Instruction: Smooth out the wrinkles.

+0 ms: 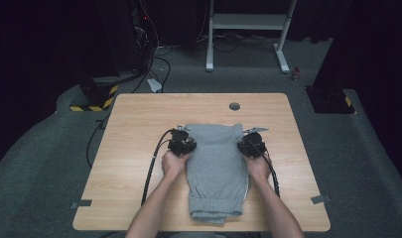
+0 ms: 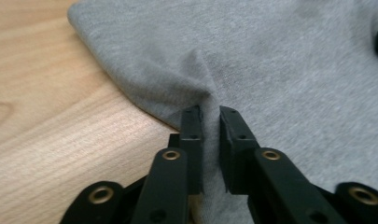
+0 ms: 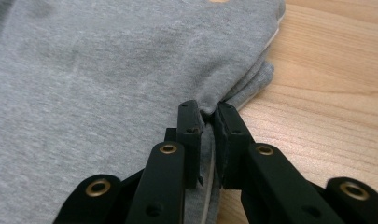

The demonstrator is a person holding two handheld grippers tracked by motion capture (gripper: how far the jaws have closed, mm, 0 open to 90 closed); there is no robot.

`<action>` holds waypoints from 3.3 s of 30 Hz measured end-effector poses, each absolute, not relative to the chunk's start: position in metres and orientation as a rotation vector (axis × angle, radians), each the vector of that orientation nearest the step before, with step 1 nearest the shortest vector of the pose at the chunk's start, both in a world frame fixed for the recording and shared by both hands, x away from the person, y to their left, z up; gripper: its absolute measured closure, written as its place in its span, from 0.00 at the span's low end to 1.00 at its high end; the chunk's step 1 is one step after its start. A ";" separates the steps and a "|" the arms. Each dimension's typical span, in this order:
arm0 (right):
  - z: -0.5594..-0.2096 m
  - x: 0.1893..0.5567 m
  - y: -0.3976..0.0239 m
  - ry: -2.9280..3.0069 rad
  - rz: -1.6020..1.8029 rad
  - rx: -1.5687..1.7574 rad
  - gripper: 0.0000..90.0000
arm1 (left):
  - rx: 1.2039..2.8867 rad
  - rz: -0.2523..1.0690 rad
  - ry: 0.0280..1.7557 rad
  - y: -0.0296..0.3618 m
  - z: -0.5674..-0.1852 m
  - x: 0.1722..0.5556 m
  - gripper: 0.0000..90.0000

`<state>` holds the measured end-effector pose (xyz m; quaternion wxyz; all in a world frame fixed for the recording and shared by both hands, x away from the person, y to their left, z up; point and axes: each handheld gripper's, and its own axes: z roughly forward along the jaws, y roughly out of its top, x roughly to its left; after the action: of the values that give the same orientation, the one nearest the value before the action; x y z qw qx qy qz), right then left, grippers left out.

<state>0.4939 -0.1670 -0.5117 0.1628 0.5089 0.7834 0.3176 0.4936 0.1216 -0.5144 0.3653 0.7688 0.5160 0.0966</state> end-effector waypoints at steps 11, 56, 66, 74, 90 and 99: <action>-0.497 0.488 -0.173 2.233 1.019 1.434 0.92 | 1.926 0.193 1.294 0.133 -0.501 0.490 0.93; -0.383 0.521 -0.159 2.171 1.155 1.245 0.93 | 1.755 0.260 1.176 0.152 -0.395 0.517 0.95; -0.390 0.498 -0.157 2.198 1.173 1.135 0.92 | 1.843 0.268 1.077 0.147 -0.399 0.499 0.94; -0.398 0.488 -0.160 2.210 1.197 1.133 0.92 | 1.840 0.273 1.059 0.152 -0.402 0.488 0.94; -0.409 0.461 -0.165 2.210 1.249 1.113 0.92 | 1.851 0.276 1.005 0.153 -0.406 0.464 0.94; -0.420 0.441 -0.175 2.217 1.289 1.117 0.92 | 1.850 0.262 0.970 0.151 -0.413 0.446 0.94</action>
<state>0.4413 -0.1751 -0.4197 0.1714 0.3936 0.7808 0.4540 0.4458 0.1512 -0.4130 0.4955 0.7633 0.4003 0.1080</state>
